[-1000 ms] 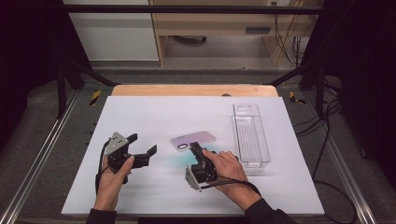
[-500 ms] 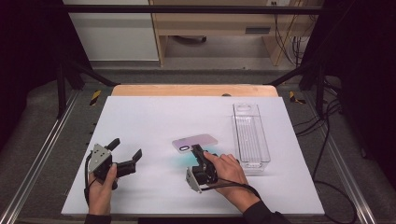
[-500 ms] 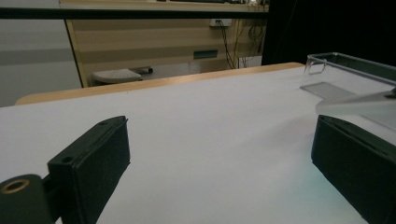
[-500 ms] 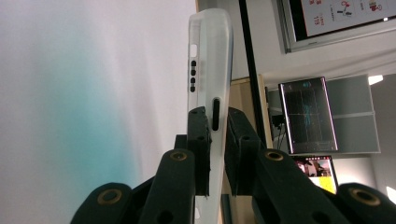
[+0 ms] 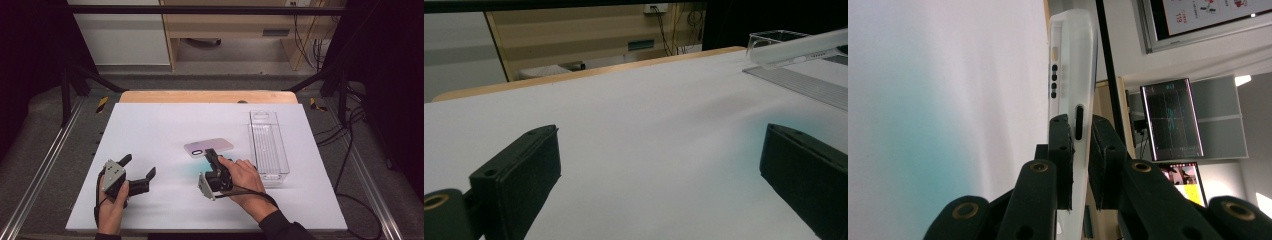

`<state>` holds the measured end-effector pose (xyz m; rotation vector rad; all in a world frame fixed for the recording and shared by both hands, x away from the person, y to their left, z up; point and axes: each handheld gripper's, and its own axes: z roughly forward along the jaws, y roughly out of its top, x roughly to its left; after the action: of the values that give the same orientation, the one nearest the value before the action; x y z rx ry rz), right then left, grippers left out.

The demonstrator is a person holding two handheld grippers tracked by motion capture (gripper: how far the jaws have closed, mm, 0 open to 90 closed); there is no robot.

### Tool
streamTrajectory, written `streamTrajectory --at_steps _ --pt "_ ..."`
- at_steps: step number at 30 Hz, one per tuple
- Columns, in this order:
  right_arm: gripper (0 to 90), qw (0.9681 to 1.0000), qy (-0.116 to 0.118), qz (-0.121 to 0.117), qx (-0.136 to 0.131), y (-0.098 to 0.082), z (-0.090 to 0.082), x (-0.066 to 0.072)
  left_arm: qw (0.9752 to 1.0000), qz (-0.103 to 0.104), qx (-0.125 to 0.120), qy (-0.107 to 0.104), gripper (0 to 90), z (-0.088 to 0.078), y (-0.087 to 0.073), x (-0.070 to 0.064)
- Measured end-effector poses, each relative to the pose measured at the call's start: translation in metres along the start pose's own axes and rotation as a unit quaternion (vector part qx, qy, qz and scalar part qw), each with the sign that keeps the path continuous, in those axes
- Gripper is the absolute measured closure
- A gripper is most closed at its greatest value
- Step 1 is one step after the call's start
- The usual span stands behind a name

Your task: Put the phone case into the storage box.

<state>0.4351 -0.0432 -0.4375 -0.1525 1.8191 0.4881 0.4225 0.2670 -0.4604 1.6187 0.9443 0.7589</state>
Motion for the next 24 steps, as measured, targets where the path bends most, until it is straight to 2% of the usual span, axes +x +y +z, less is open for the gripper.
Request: streamTrajectory --at_steps 6,14,18,24 --pt "81.8 0.9997 -0.006 0.022 0.0 -0.004 0.0 -0.014 1.0 -0.008 -0.001 0.001 2.5 -0.001 -0.001 0.004" --pt "81.8 0.9973 -0.021 0.07 0.002 -0.015 -0.002 -0.039 0.9997 -0.024 -0.002 0.002 2.5 -0.002 -0.003 0.008" --pt "81.8 0.9952 -0.03 0.093 0.002 -0.021 -0.002 -0.052 0.9996 -0.027 -0.001 0.002 2.6 -0.002 -0.003 0.009" --pt "81.8 0.9901 -0.036 0.135 0.003 -0.031 -0.002 -0.071 0.9996 -0.028 -0.001 0.001 2.6 -0.002 -0.003 0.009"
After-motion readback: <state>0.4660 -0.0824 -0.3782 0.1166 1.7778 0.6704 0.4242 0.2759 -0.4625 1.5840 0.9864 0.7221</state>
